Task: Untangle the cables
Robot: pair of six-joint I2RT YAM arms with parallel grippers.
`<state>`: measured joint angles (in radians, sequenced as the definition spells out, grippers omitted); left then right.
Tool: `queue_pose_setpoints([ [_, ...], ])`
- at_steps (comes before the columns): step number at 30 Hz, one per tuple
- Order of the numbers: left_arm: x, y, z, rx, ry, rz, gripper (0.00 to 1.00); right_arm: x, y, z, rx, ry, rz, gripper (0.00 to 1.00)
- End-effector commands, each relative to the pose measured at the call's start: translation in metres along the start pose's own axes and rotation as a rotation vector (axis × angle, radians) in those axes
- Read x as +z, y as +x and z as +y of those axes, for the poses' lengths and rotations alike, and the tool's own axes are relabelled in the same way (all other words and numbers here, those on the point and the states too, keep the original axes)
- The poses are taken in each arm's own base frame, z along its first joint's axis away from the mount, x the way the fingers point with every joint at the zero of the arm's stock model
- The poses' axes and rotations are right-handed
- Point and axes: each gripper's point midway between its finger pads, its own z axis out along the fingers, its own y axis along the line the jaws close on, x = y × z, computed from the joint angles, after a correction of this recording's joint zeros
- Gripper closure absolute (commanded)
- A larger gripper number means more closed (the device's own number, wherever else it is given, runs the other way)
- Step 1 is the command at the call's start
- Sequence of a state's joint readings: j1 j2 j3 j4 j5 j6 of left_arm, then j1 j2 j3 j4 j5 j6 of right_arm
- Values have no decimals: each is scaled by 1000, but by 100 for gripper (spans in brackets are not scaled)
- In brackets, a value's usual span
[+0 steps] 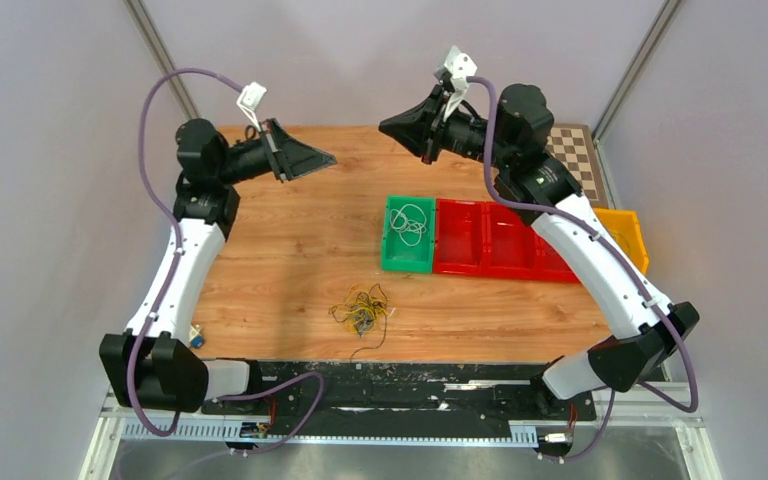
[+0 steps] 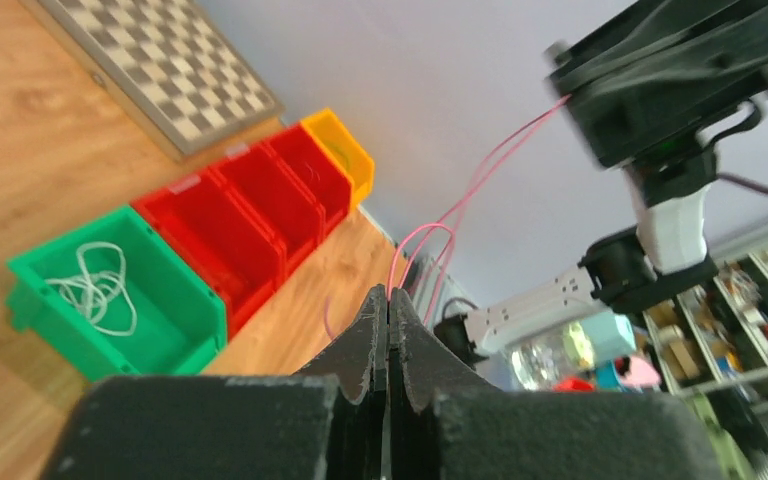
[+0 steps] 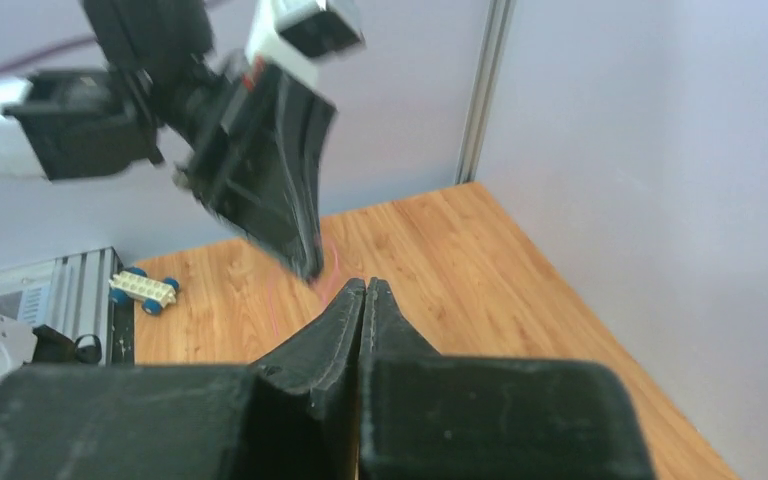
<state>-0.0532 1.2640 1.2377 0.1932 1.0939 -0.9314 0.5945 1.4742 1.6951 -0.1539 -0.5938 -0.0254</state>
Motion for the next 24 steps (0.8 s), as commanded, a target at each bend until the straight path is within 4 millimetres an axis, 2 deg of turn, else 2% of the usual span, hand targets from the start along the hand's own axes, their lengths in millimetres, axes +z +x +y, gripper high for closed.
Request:
queue_pose_setpoints([
  [1, 33, 37, -16, 10, 108, 126, 100, -13, -61, 13, -12, 0, -148, 100],
  [5, 58, 52, -36, 38, 198, 196, 100, -17, -62, 7, -10, 22, -151, 100],
  [7, 66, 54, -35, 32, 209, 209, 100, -24, -62, -1, 2, 52, -151, 100],
  [10, 73, 49, -39, 32, 243, 205, 100, -41, -56, -21, 27, 115, -136, 100],
  [12, 75, 41, -45, 40, 274, 187, 100, -55, -44, -30, 33, 128, -85, 100],
  [13, 76, 39, -47, 50, 281, 181, 100, -64, -34, -35, 21, 146, -46, 90],
  [15, 75, 36, -49, 80, 284, 181, 100, -85, -6, -42, -10, 167, 51, 44],
  [16, 74, 35, -52, 94, 285, 179, 100, -95, 10, -41, 11, 171, 95, 28],
  [17, 73, 35, -53, 109, 283, 181, 100, -105, 27, -36, 44, 158, 137, 18],
  [21, 72, 33, -58, 115, 285, 182, 100, -125, 72, 3, 97, 76, 192, 2],
  [24, 71, 30, -62, 115, 295, 173, 100, -119, 85, 20, 46, 19, 180, 0],
])
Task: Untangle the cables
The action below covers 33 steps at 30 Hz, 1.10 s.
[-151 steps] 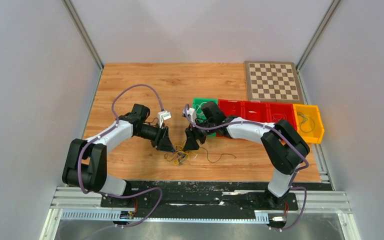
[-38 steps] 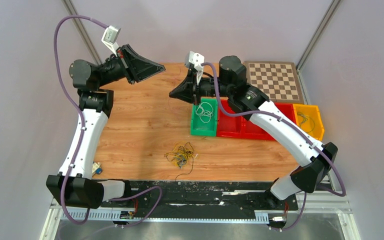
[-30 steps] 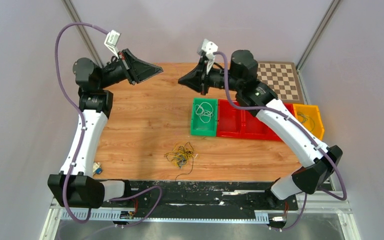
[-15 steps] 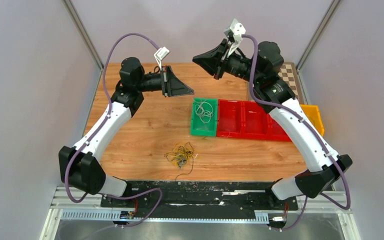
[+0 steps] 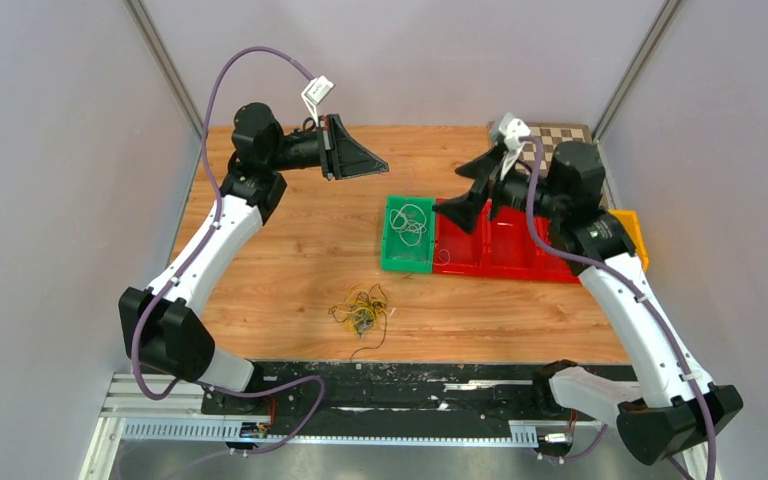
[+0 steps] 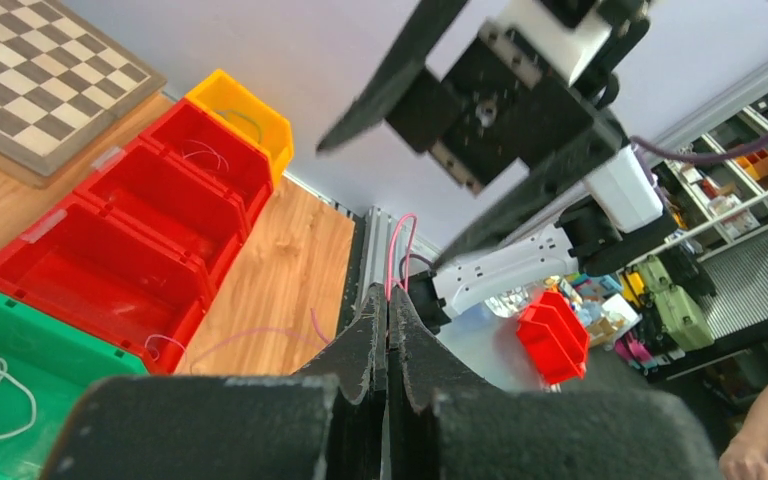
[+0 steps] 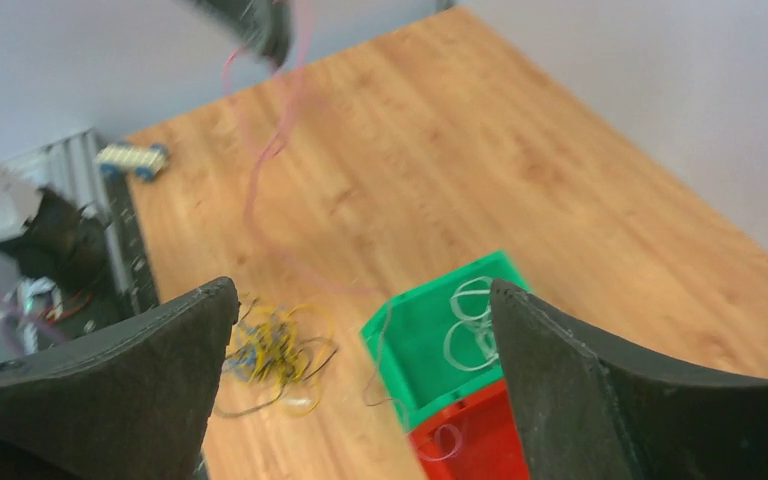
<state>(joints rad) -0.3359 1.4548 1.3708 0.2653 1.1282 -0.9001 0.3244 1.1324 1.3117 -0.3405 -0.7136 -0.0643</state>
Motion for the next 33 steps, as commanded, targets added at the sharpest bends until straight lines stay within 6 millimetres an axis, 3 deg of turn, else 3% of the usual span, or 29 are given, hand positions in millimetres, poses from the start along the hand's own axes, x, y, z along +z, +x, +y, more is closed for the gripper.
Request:
queue_pose_setpoints([
  [1, -3, -15, -27, 87, 47, -21, 100, 5, 21, 36, -89, -133, -3, 0],
  [10, -4, -20, -48, 80, 127, -20, 100, 49, 71, 36, -300, -158, -30, 1],
  [14, -6, -18, -56, 77, 157, -6, 100, 60, 71, 32, -341, -162, -76, 13],
  [17, -7, -14, -58, 72, 161, 0, 100, 68, 62, 32, -351, -160, -130, 17],
  [19, -8, -13, -58, 68, 162, 3, 100, 73, 59, 33, -337, -170, -144, 24],
  [22, -10, -12, -56, 55, 154, 2, 100, 75, 54, 37, -311, -183, -164, 45],
  [23, -11, -14, -53, 48, 146, -3, 100, 75, 52, 38, -310, -188, -170, 54],
  [25, -16, -20, -49, 42, 131, -23, 100, 75, 52, 39, -304, -190, -165, 92],
  [26, -18, -22, -47, 40, 123, -32, 100, 75, 52, 37, -297, -172, -155, 99],
  [30, -40, -36, -23, 38, 23, -105, 100, 61, 42, 24, -250, -99, -135, 100],
  [32, -53, -37, 1, 49, -94, -135, 100, 52, 28, 21, -202, -80, -140, 100],
  [33, -60, -23, 23, 53, -193, -104, 100, 48, 17, 22, -183, -77, -151, 100],
])
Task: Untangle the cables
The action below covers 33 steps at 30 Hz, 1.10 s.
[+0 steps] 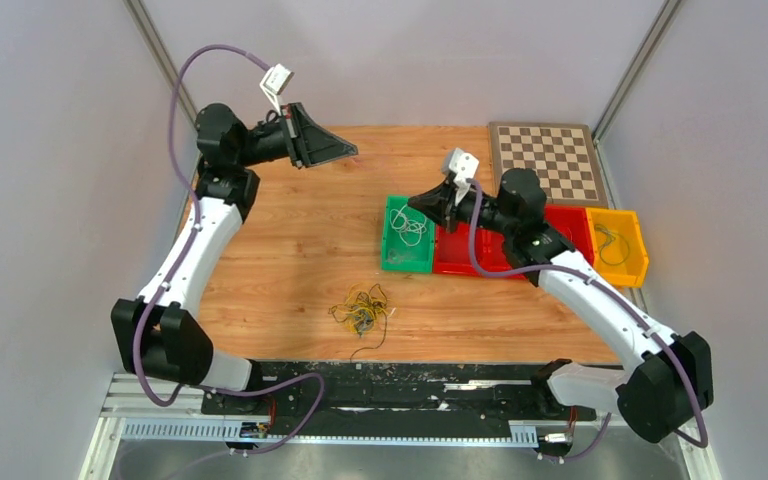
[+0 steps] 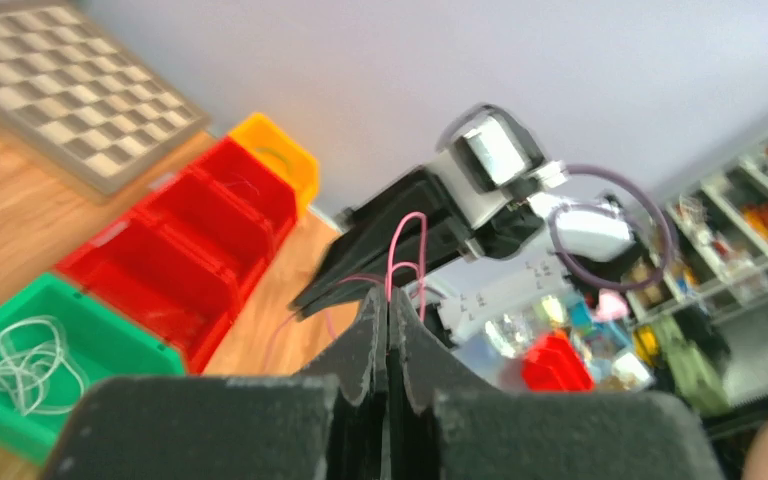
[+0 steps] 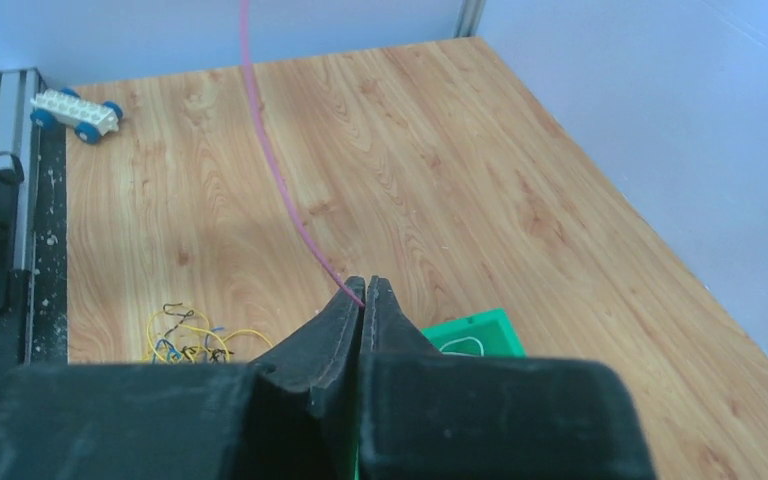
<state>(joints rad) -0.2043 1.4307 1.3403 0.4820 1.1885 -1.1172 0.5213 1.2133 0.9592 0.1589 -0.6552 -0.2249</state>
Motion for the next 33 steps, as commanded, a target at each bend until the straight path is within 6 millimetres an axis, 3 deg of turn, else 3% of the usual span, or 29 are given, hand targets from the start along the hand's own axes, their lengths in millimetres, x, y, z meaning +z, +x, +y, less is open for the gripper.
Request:
queue_pose_setpoints([
  [1, -26, 8, 43, 77, -259, -24, 100, -22, -73, -13, 41, 67, -105, 100],
  [3, -27, 37, 61, 57, -309, 47, 100, -25, -98, -10, 69, 57, -148, 100],
  [7, 7, 82, 64, -18, -239, 175, 100, -21, -130, -7, 175, 12, -199, 100],
  [11, 42, 104, 54, -15, -156, 275, 100, -23, -156, -12, 207, 18, -247, 100],
  [14, 57, 116, 47, -8, -105, 323, 100, -28, -167, -18, 208, 46, -269, 100],
  [19, 76, 115, 28, 44, -15, 314, 100, -49, -151, -45, 276, 149, -253, 100],
  [21, 77, 110, 28, 47, -15, 308, 90, -61, -140, -58, 324, 194, -233, 100],
  [22, 76, 108, 28, 50, -14, 309, 73, -69, -134, -64, 334, 214, -224, 100],
  [24, 73, 101, 31, 64, -35, 299, 49, -83, -120, -70, 344, 252, -194, 100],
  [26, 64, 94, 39, 70, -66, 277, 36, -97, -107, -74, 333, 287, -167, 100],
  [30, 42, 74, 56, 98, -139, 227, 22, -131, -85, -83, 314, 379, -112, 100],
  [33, 24, 64, 72, 109, -195, 206, 19, -161, -77, -98, 289, 467, -85, 100],
])
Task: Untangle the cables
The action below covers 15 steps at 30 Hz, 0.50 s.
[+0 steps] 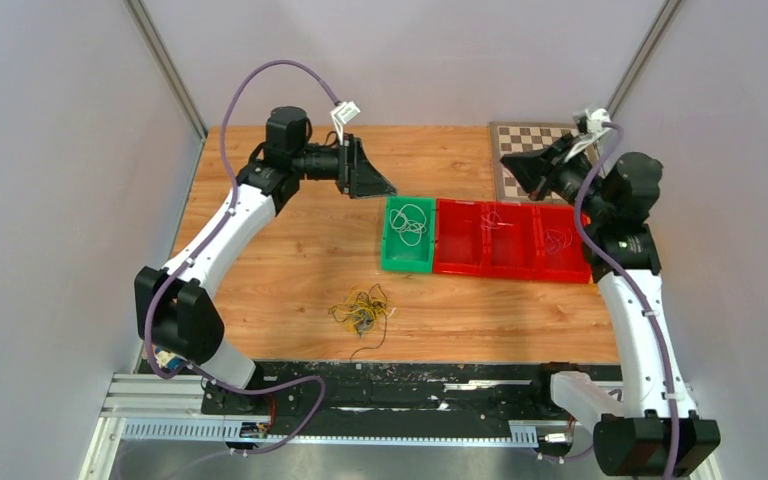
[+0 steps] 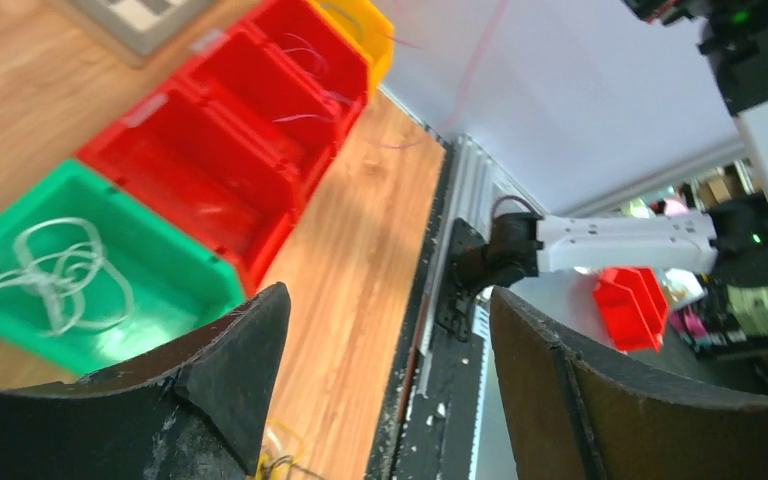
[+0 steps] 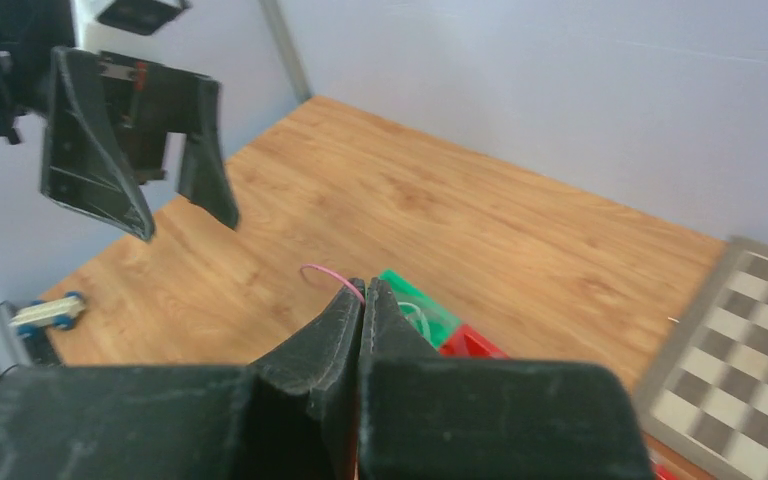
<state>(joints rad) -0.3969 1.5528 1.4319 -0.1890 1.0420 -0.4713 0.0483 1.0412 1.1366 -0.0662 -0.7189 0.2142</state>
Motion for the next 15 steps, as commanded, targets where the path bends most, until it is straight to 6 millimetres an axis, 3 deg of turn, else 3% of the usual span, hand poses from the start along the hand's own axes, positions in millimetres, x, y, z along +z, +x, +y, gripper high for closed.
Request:
queue_pose_setpoints([
  [1, -29, -21, 7, 86, -63, -59, 18, -36, -12, -23, -71, 82, -2, 100],
  [9, -32, -2, 19, 52, -70, -38, 19, -87, -28, -89, -145, 258, 35, 100],
  [15, -29, -1, 25, 43, -58, -31, 20, -95, -11, -135, -135, 331, 91, 100],
])
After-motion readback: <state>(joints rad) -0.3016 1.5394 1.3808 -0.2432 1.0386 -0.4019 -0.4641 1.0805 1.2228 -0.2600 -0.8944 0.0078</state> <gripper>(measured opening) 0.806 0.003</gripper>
